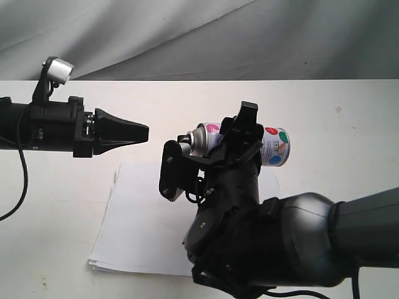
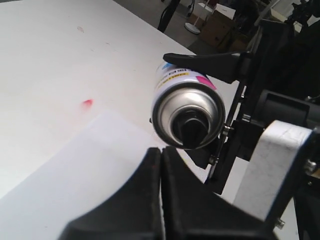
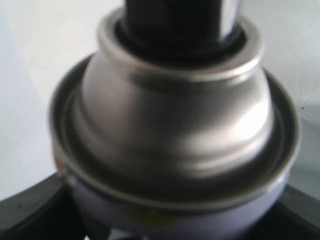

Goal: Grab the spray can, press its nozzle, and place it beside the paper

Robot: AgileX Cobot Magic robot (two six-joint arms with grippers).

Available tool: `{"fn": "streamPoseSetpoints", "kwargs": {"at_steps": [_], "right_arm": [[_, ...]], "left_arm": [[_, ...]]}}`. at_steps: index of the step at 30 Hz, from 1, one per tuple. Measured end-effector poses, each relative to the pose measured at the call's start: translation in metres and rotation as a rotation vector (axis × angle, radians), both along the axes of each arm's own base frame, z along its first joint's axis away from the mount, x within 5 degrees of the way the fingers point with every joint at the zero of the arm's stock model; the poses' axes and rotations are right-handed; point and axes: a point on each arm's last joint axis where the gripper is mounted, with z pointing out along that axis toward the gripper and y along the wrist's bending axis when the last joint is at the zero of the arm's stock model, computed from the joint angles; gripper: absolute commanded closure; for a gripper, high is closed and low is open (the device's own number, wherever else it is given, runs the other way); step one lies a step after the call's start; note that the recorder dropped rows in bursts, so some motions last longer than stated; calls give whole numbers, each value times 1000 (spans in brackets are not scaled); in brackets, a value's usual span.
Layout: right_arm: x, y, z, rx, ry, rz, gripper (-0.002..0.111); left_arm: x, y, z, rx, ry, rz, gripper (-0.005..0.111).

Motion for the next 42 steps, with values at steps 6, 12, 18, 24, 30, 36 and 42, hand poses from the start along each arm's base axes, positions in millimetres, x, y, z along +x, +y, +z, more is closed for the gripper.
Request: {"fn": "streamPoseSetpoints", "kwargs": {"at_steps": [6,12,18,24,30,36,42], "right_arm": [[0,0,0,0,0,0,108],[0,0,0,3,1,0,108],[0,0,0,3,1,0,108],[0,0,0,3,1,0,108],[0,0,0,4,2,1,108],[0,0,0,4,2,1,108],[0,0,0,5,3,3,108]], "left_arm": [[-1,-1,1,8,-50,-29,107],[-1,-1,1,31,-87,-45,107],[-2,-10,1,43,-119,-85,107],[-3,-32,2,39,-162,-151,107],[3,-31,-16,13,-112,-130,107],[8,-31,-21,-6,-116,-99,107],[9,-30,-20,-13,-123,-86,107]]}}
